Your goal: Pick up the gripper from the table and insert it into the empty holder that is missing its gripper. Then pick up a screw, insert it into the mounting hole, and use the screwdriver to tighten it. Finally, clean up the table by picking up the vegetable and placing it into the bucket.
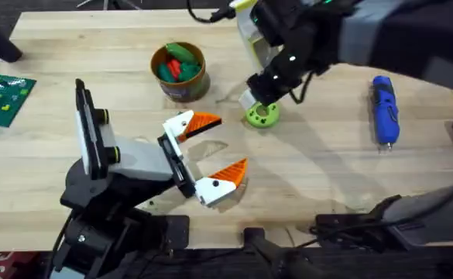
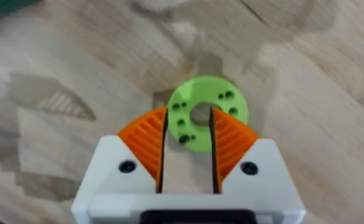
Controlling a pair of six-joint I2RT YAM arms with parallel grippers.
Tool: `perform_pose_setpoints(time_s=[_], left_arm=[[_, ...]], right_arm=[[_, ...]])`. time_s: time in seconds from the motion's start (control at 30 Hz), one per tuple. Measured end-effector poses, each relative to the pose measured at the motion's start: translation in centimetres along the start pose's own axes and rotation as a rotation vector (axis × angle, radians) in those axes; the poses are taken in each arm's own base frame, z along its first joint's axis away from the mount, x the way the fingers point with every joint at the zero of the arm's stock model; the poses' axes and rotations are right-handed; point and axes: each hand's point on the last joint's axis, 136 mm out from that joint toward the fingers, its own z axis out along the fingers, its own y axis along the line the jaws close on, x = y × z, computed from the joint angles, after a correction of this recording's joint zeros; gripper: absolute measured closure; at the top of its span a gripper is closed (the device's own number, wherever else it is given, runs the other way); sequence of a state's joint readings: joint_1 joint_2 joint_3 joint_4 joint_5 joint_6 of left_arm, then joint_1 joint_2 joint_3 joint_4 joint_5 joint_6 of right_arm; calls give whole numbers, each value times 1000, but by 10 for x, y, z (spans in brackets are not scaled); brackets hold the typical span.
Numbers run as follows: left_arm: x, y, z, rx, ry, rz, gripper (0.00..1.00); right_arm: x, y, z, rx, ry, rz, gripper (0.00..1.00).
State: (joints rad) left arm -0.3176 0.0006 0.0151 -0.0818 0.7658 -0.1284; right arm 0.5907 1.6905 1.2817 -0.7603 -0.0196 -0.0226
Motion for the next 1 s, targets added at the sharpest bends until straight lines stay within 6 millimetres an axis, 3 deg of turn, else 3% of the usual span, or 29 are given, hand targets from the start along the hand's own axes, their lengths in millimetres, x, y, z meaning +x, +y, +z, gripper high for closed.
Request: perform_pose_setpoints(time_s=[0.3,0.5,0.63,0.87,1.0], left_arm=[[0,0,0,0,0,0,14],[0,0,0,0,0,0,14],[0,0,0,0,0,0,14],[0,0,0,0,0,0,14],[0,0,0,0,0,0,14]], right_arm=[[19,1,-69,22,-57,17,620],[27,1,-95,58,-127,62,620],[32,7,-81,52,-159,106,620],[55,16,-22,37,-122,196,620],[53,18,-11,34,-116,207,620]])
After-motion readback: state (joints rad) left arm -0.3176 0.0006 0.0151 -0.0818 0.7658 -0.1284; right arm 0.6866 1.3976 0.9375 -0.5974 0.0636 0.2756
